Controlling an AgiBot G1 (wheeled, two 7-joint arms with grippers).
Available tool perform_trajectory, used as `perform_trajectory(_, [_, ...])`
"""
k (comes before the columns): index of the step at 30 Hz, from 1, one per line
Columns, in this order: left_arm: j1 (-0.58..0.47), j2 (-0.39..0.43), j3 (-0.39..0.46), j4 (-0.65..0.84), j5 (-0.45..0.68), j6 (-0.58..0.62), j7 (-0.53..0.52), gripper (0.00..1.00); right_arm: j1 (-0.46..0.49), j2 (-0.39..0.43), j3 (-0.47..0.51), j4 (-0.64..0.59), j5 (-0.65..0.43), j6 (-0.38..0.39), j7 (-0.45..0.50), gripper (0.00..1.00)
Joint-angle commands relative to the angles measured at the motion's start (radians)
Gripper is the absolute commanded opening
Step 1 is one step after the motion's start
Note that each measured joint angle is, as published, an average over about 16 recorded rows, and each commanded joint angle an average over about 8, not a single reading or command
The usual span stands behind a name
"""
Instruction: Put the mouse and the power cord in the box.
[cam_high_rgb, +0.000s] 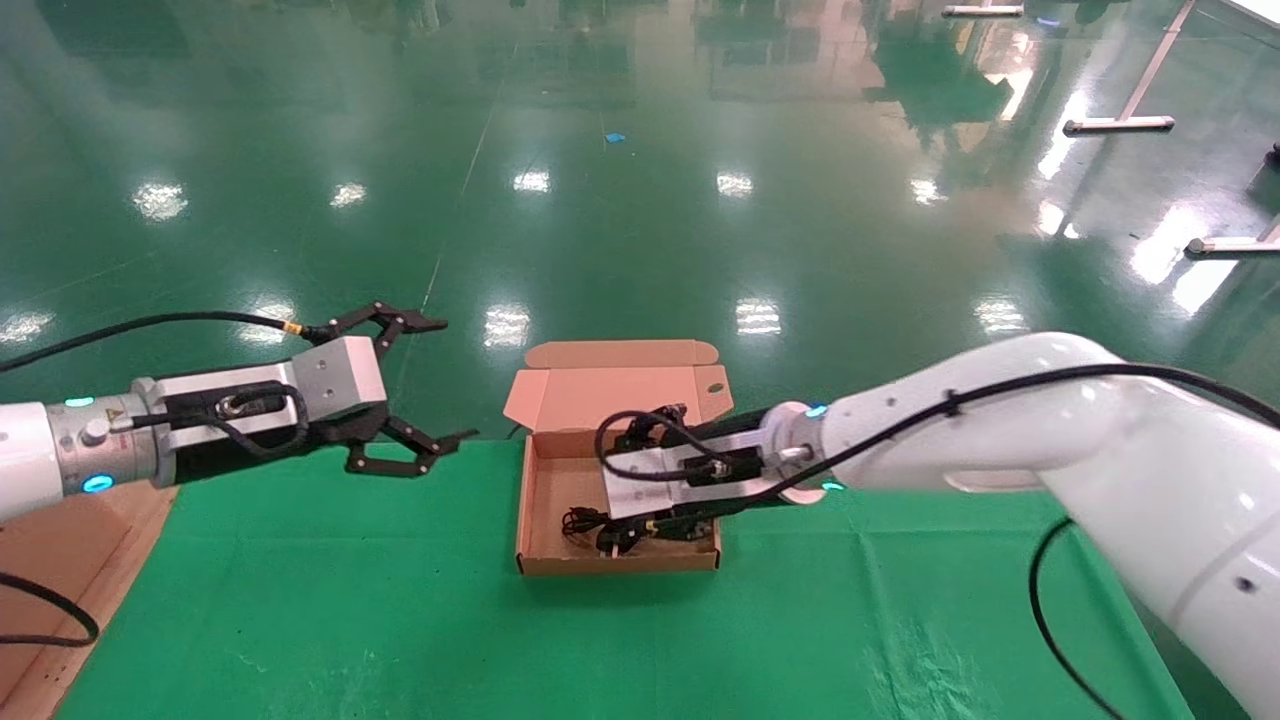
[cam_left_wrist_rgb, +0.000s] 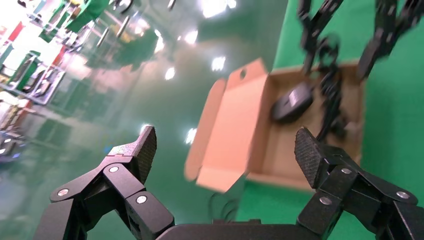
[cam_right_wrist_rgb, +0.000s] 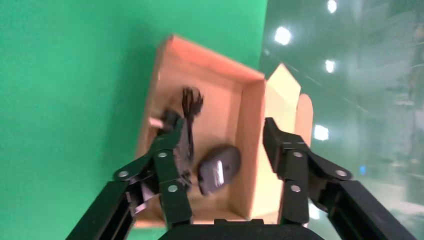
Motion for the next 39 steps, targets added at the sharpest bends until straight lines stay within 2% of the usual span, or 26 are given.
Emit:
perform_trajectory(1, [0.015,-0.006,-0.02,-0.018,-0.006,0.017,-0.025,1.0,-0.02,0.023,0.029,0.021,0.022,-0.021,0.018,1.0])
perform_trajectory(39, [0.325,-0.142,-0.432,-0.404,-0.126,0.384,-0.558,1.0,-0.441,0.504,0.628,0.466,0.486,-0.468,0.39,1.0])
